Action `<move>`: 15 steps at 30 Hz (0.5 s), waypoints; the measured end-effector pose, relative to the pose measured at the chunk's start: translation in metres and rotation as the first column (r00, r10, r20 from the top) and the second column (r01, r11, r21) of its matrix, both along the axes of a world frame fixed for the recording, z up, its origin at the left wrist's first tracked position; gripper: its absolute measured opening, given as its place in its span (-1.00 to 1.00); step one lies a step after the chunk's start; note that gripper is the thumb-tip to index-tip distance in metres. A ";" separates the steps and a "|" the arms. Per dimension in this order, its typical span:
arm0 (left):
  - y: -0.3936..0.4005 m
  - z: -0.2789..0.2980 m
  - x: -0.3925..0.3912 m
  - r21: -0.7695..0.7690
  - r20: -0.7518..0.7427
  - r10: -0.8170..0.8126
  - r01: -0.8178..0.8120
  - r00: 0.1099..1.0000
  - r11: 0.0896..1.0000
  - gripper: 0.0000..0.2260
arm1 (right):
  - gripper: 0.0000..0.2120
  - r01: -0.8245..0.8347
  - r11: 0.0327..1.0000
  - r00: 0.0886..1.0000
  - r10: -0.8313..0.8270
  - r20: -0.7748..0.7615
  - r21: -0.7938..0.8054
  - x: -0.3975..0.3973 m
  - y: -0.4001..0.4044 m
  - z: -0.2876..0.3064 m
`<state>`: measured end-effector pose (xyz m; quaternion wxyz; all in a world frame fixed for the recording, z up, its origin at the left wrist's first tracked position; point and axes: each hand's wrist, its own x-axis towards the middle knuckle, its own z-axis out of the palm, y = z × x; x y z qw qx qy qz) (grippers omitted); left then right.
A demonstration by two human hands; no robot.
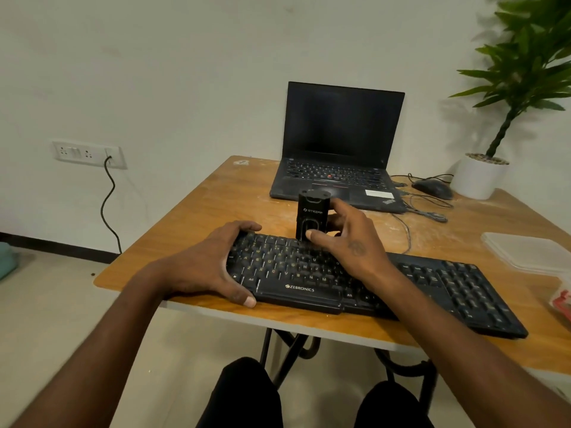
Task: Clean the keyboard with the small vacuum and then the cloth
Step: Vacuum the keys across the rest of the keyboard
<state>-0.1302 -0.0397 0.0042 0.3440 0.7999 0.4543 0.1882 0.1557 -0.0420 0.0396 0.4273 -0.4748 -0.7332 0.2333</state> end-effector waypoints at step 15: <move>0.003 0.000 0.000 0.013 -0.009 0.001 -0.001 1.000 1.000 0.07 | -0.51 -0.127 0.992 0.992 0.127 0.009 0.002 -0.022 -0.022 -0.004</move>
